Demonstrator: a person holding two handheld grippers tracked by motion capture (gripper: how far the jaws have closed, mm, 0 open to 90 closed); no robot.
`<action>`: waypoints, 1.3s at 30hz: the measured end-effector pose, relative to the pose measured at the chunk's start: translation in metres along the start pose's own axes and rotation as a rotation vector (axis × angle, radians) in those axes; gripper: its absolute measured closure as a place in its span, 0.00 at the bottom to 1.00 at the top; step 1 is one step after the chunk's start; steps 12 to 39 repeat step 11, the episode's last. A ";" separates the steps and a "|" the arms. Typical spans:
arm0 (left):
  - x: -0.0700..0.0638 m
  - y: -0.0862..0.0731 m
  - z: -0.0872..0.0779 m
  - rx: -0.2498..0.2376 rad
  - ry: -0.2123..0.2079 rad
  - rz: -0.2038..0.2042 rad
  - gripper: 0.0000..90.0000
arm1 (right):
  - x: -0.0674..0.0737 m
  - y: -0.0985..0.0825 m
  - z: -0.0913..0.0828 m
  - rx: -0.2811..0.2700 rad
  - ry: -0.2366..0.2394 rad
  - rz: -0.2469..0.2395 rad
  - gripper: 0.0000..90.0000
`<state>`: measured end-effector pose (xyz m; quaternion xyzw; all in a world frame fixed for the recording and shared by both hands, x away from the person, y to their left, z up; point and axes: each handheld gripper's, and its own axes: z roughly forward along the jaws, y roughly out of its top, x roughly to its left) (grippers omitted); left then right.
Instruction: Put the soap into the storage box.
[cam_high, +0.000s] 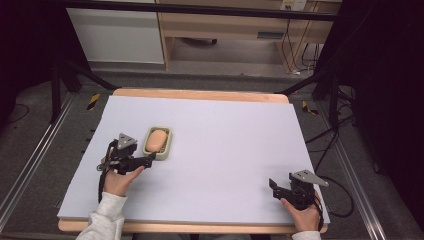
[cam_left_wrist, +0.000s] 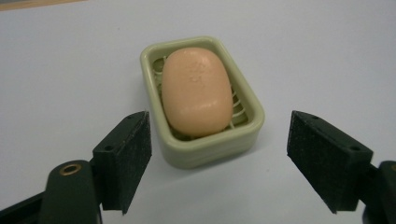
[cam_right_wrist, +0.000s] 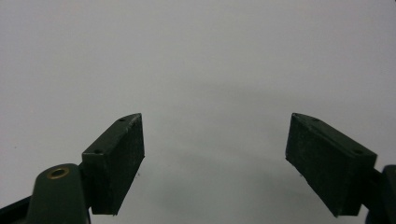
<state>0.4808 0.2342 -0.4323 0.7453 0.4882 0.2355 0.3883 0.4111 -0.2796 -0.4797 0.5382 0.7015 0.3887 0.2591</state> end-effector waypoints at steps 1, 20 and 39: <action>0.002 -0.004 -0.002 -0.005 0.001 -0.002 0.24 | -0.001 0.000 0.000 0.004 -0.002 -0.004 0.21; 0.010 -0.039 -0.019 0.000 0.028 -0.033 0.23 | -0.004 -0.002 -0.001 0.012 -0.022 0.001 0.19; 0.010 -0.039 -0.019 0.000 0.028 -0.033 0.23 | -0.004 -0.002 -0.001 0.012 -0.022 0.001 0.19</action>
